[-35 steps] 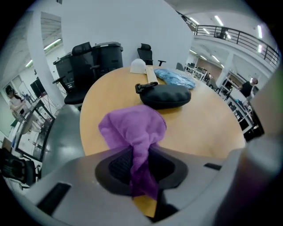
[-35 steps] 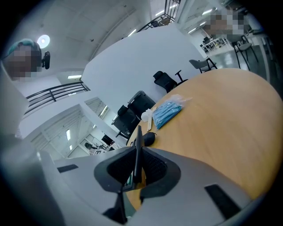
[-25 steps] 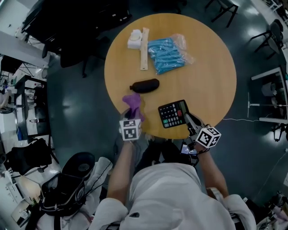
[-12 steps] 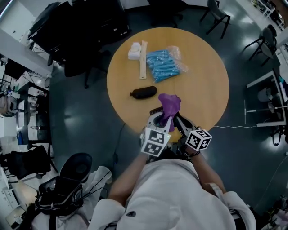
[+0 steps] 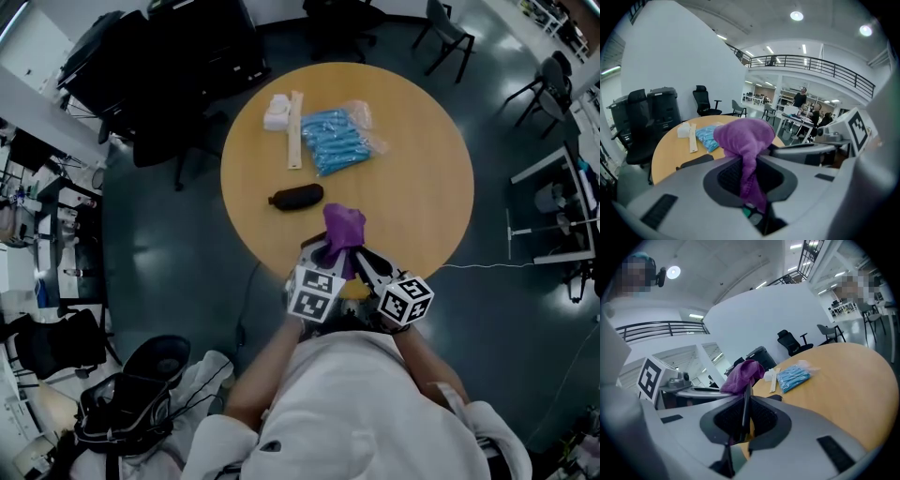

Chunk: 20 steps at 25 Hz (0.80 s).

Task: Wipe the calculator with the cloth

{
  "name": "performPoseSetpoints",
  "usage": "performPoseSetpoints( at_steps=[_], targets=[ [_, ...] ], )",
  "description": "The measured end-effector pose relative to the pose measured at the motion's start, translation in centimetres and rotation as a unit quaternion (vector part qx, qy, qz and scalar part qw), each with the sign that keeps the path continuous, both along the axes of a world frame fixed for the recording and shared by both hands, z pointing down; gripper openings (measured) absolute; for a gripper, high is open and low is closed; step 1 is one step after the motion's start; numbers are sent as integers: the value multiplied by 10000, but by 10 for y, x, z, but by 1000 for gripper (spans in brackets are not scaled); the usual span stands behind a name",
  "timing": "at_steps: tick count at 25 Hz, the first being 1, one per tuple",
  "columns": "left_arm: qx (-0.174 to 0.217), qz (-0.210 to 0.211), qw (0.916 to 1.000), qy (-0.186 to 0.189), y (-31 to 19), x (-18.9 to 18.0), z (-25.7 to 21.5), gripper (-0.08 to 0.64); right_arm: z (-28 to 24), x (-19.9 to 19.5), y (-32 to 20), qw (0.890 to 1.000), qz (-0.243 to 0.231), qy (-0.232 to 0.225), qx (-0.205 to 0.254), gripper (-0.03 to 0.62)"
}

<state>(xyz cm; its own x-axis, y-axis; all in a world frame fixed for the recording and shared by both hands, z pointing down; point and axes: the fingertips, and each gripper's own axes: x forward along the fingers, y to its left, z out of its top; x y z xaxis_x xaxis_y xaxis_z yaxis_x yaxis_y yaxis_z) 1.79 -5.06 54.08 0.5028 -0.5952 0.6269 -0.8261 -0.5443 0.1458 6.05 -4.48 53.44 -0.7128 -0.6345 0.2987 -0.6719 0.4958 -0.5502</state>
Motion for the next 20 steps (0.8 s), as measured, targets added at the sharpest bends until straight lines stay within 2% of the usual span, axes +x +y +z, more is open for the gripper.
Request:
performPoseSetpoints(
  at_steps=[5, 10, 17, 20],
  targets=[
    [-225, -333, 9992, 28, 4, -26, 10, 69, -1, 6, 4, 10000, 25, -64, -19, 51],
    [-342, -575, 9978, 28, 14, -46, 23, 69, -4, 21, -2, 9992, 301, -264, -49, 51],
    [-815, -944, 9921, 99, 36, -77, 59, 69, -15, 47, -20, 9969, 710, -332, 49, 51],
    [-677, -1047, 9919, 226, 41, -80, 53, 69, -11, 54, -23, 9965, 808, -207, 102, 51]
  ],
)
